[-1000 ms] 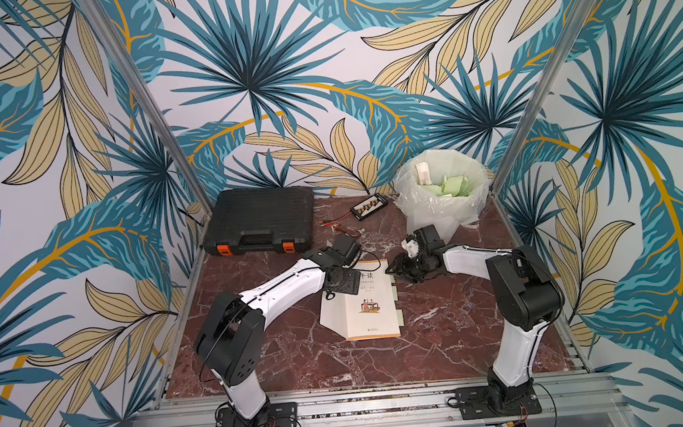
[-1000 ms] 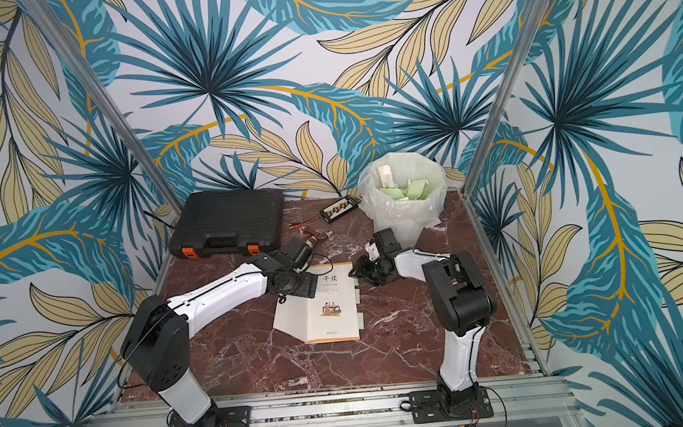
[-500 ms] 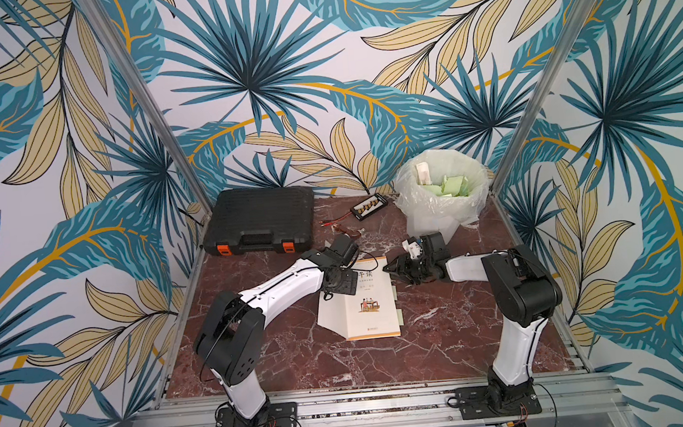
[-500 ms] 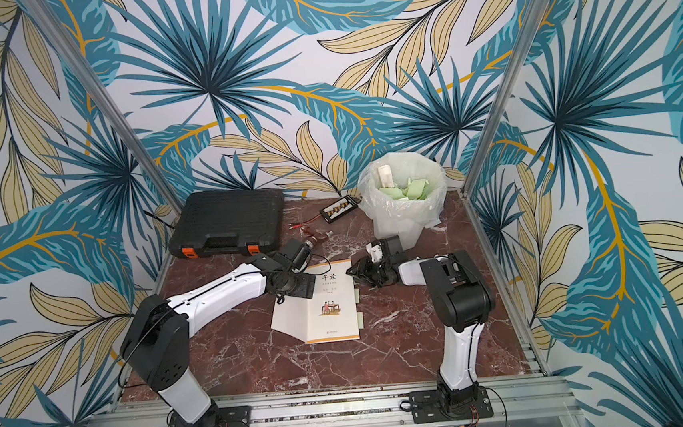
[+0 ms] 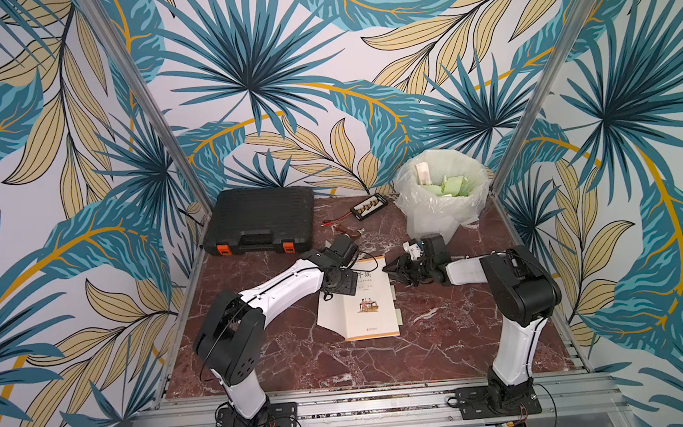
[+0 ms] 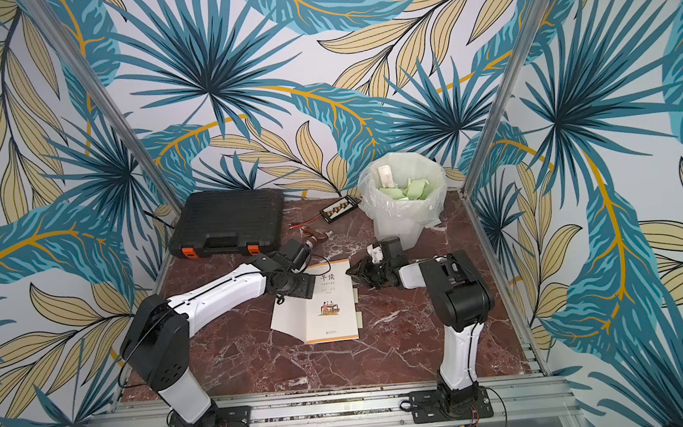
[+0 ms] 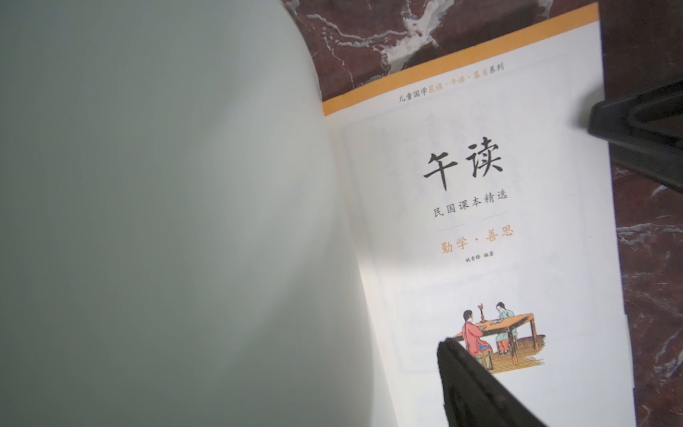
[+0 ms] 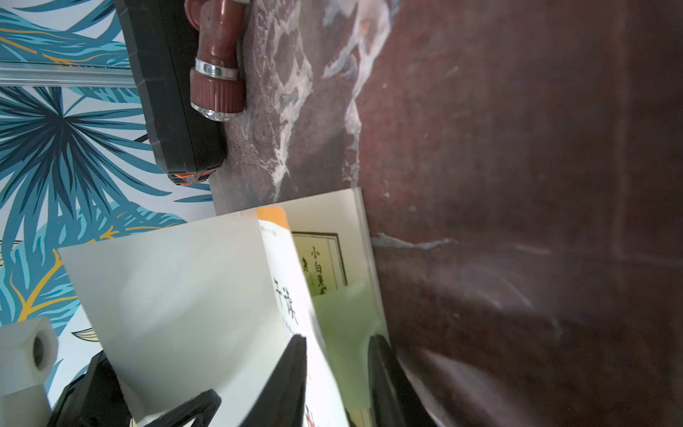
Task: Peel off the used sticky note
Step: Turn the page of the book at the center of the board.
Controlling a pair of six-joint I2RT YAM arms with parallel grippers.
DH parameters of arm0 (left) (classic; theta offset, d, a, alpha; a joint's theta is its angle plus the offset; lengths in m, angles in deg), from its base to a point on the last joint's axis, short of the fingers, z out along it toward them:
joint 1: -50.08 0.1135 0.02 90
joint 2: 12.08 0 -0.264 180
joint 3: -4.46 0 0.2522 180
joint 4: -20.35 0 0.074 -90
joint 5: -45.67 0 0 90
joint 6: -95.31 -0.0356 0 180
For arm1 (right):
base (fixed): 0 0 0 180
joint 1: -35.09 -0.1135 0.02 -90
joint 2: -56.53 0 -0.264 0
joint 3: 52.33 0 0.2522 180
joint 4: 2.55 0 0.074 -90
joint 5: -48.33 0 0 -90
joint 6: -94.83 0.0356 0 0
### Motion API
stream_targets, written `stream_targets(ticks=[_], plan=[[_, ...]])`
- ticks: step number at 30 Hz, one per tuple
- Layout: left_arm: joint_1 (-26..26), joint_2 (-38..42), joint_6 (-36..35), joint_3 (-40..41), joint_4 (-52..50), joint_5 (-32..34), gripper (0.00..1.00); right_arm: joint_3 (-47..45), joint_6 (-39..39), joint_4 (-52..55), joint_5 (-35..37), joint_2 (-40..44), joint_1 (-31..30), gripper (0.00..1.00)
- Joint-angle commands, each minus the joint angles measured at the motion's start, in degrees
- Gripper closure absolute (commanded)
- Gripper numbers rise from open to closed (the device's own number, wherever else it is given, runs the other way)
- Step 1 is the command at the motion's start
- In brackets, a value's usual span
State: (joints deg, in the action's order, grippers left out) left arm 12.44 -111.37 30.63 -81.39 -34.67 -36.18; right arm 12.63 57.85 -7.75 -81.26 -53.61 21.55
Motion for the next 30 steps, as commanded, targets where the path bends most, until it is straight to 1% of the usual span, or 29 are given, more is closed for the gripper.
stream_targets(ticks=[1,12,15,18,19,22,24,30], plan=[[0.2,-0.1,-0.2,1.5,1.3,-0.4,0.15,-0.1,0.1,2.1,-1.1,2.4,-0.5,0.68],[0.5,0.0,-0.4,1.7,1.4,-0.6,0.14,1.7,-0.1,4.5,-0.7,3.6,-2.3,0.69],[0.6,0.3,-0.4,1.9,1.7,-0.9,0.14,3.1,-2.3,8.1,0.2,3.2,-2.7,0.69],[0.6,1.1,-0.6,2.1,2.0,-1.5,0.14,3.3,-2.7,9.0,0.5,3.3,-2.8,0.79],[0.6,1.5,-0.7,2.3,2.2,-1.6,0.14,3.4,-2.6,9.2,0.6,3.6,-2.9,0.81],[0.6,4.0,-1.8,2.8,3.4,-4.7,0.11,4.1,-2.4,10.5,0.6,5.1,-3.2,0.88],[0.6,6.2,-3.4,3.2,4.3,-6.7,0.09,5.2,-2.5,12.2,0.7,6.2,-3.6,0.91],[0.6,12.8,-8.1,4.2,6.3,-14.2,0.01,9.9,-1.6,17.6,1.5,8.1,-6.6,0.91]])
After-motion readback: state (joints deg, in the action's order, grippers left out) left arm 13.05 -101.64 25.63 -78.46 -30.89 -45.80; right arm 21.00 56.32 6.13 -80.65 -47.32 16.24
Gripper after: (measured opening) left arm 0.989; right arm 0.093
